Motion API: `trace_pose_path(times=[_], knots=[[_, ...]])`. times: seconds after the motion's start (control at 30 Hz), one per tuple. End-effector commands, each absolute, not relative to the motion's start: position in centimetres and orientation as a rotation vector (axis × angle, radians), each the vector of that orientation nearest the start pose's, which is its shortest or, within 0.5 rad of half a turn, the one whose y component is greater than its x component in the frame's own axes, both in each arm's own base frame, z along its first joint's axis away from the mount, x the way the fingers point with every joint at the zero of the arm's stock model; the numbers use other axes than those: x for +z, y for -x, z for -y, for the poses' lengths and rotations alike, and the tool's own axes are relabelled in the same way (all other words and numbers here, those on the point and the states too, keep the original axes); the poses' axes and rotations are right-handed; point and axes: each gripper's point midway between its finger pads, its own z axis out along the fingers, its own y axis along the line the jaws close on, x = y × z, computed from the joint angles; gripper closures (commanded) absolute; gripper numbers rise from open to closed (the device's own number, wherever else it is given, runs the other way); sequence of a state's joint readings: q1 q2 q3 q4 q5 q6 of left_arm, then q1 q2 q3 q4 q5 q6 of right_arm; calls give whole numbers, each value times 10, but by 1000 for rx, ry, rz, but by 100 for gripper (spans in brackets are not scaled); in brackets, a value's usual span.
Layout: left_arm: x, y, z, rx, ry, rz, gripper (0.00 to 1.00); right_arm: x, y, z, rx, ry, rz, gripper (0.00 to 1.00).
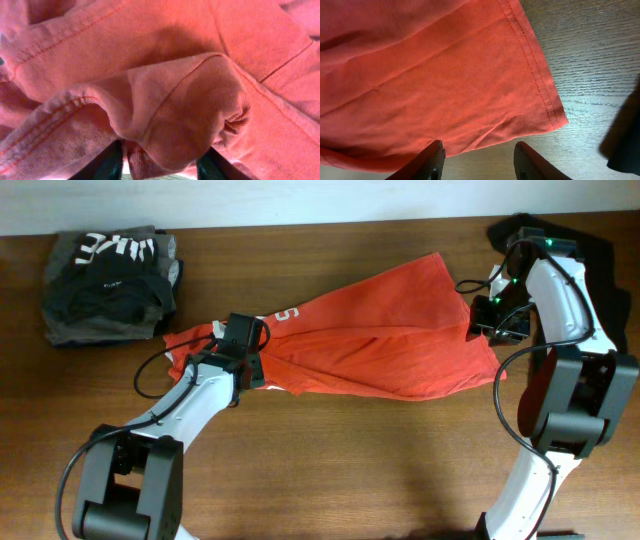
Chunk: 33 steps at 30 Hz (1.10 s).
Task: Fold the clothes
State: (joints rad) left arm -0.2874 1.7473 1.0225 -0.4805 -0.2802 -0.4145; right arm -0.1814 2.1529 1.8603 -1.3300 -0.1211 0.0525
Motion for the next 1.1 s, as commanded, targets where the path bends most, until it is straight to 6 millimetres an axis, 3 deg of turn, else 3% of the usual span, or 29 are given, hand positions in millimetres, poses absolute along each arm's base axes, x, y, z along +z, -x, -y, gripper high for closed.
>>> trace_pose_path(times=[0.0, 0.13, 0.3, 0.5, 0.53, 0.8, 1.07], knots=[[28, -372, 55, 225, 259, -2685, 62, 87, -402, 49, 201, -367, -3132, 50], [27, -373, 55, 224, 259, -2685, 75, 87, -402, 49, 201, -367, -3132, 50], [18, -370, 55, 234, 255, -2709, 77, 87, -402, 49, 201, -367, -3132, 50], [13, -370, 55, 242, 251, -2721, 99, 87, -402, 50, 200, -367, -3132, 50], [16, -371, 55, 240, 243, -2718, 99, 87, -402, 49, 201, -367, -3132, 50], [69, -367, 54, 242, 242, -2723, 99, 87, -401, 49, 201, -368, -3132, 50], [119, -342, 58, 147, 231, -2734, 99, 88, -402, 46, 236, -375, -3128, 50]])
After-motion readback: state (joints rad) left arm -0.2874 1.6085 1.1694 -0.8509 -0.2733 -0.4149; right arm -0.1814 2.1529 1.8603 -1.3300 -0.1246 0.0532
